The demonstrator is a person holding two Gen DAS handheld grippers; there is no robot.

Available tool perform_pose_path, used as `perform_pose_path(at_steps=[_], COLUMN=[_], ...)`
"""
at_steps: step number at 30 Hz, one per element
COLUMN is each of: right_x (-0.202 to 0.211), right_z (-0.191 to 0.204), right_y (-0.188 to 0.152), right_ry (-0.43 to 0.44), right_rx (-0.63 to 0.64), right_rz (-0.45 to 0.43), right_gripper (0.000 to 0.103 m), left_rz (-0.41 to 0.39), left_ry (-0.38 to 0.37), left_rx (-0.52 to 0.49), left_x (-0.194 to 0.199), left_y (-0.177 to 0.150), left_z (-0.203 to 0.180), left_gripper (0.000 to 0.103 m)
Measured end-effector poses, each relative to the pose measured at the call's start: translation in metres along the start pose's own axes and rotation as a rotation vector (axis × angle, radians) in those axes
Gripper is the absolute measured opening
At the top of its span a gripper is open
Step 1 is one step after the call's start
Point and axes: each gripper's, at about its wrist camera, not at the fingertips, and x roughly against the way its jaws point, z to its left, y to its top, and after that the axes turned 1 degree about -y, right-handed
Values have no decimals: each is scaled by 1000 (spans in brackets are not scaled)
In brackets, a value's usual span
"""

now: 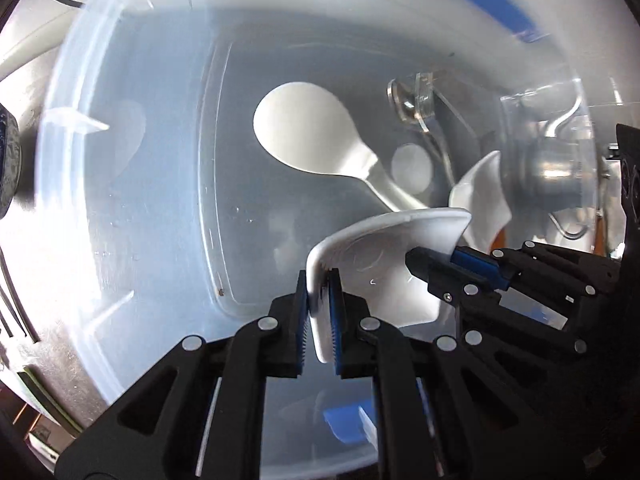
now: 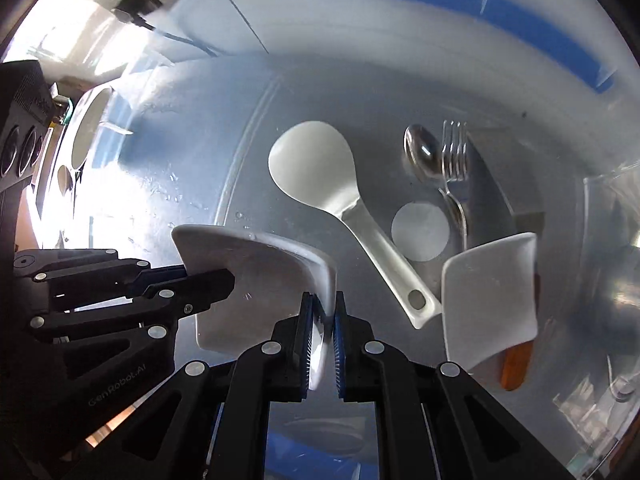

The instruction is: Organize utensils

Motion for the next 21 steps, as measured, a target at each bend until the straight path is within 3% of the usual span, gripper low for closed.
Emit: perform_pose_path(at_steps=[5, 9, 10, 13, 14, 15, 17, 20, 21], right_x=[-42, -46, -38, 0, 18, 34, 69, 114, 126], right_z=[-20, -26, -25, -22, -21, -20, -19, -24, -29], right_y=[17, 14, 12, -3, -12, -21, -47, -92, -107], right_ry=[7, 33, 19, -35, -60, -87, -146, -202, -226], right_rx=[-32, -23, -6, 42, 55, 64, 72, 40, 25], right_rz=[131, 141, 108, -39, -116, -186, -326, -504, -564], right_gripper=[11, 15, 16, 42, 55, 60, 68, 92, 93], left_rz=[56, 46, 17, -138, -213, -286, -437, -625, -679], left_ry=[73, 86, 92, 131, 154, 191, 260, 316, 316], left_rx=[-19, -35, -38, -71, -91, -106, -110, -83, -67], left_x=[-22, -25, -19, 17, 32, 46, 73, 107, 114], left_y=[21, 19, 17, -2, -12, -23, -49, -92, -108], left_z=[-6, -8, -9, -20, -26, -32, -42, -59, -68], left_gripper=[7, 7, 8, 16, 25, 33, 64, 86, 89])
